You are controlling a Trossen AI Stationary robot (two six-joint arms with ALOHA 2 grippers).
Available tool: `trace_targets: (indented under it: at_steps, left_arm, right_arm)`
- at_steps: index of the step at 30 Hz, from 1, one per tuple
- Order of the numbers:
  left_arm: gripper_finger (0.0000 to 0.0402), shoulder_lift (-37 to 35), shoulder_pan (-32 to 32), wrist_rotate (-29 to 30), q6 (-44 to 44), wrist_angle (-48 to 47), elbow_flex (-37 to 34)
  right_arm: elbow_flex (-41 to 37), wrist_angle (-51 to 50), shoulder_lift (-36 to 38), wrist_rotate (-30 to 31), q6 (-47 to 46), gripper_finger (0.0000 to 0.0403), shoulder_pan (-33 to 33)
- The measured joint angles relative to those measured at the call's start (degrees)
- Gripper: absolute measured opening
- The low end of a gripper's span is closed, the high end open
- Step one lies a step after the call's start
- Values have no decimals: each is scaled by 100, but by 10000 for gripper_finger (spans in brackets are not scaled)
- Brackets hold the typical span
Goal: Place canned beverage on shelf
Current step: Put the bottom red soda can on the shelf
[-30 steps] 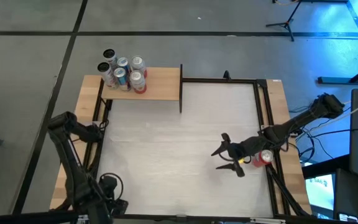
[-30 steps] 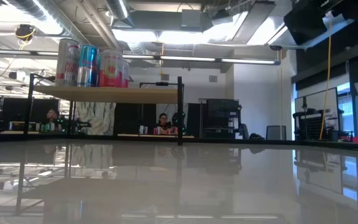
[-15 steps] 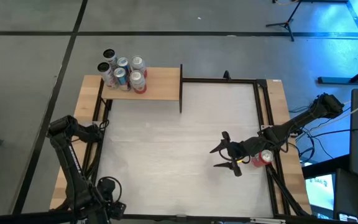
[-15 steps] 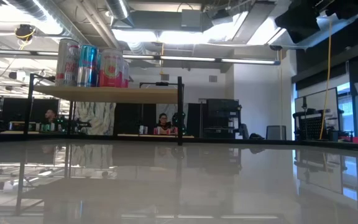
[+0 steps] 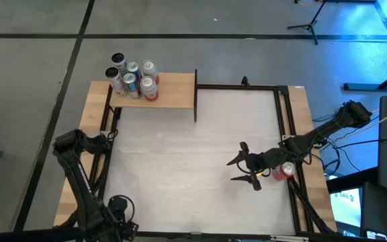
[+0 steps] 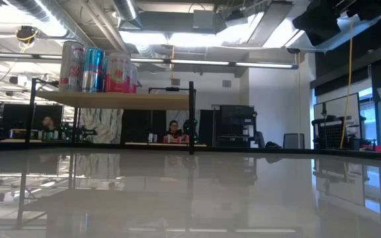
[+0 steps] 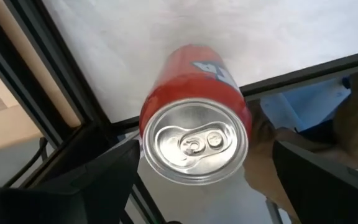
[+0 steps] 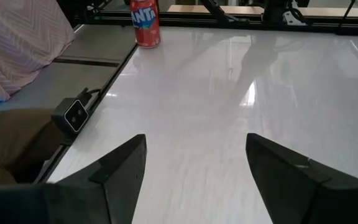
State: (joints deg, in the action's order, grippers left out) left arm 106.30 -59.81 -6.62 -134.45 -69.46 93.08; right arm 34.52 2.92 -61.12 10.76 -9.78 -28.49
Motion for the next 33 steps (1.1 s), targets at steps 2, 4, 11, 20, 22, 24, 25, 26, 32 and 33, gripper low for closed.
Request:
trace_targets:
  at_steps: [2, 4, 11, 20, 22, 24, 25, 26, 32, 33]
  left_arm:
    - [356, 62, -2, 7, 2, 2, 0]
    - [356, 126, -2, 25, 3, -2, 0]
    - [357, 369, 0, 154, 311, 19, 0]
    - [298, 492, 11, 182, 735, 119, 0]
    - [276, 491, 44, 234, 905, 110, 0]
    - [274, 492, 102, 305, 1157, 108, 3]
    - [274, 490, 151, 318, 1318, 103, 4]
    - [274, 490, 212, 329, 1492, 96, 4]
    - [274, 467, 766, 602, 2767, 31, 65]
    - [274, 474, 872, 678, 3020, -30, 113]
  right_arm:
    - [0, -1, 0, -1, 0, 271, 0]
    - [0, 0, 0, -2, 0, 271, 0]
    - [0, 0, 0, -2, 4, 271, 0]
    - [0, 0, 0, 66, 7, 271, 0]
    - [0, 1, 0, 72, 9, 271, 0]
    - [0, 0, 0, 72, 9, 271, 0]
    - [0, 0, 0, 74, 9, 271, 0]
    - [0, 0, 0, 74, 9, 271, 0]
    - [0, 0, 0, 73, 7, 271, 0]
    - [0, -1, 0, 69, 5, 271, 0]
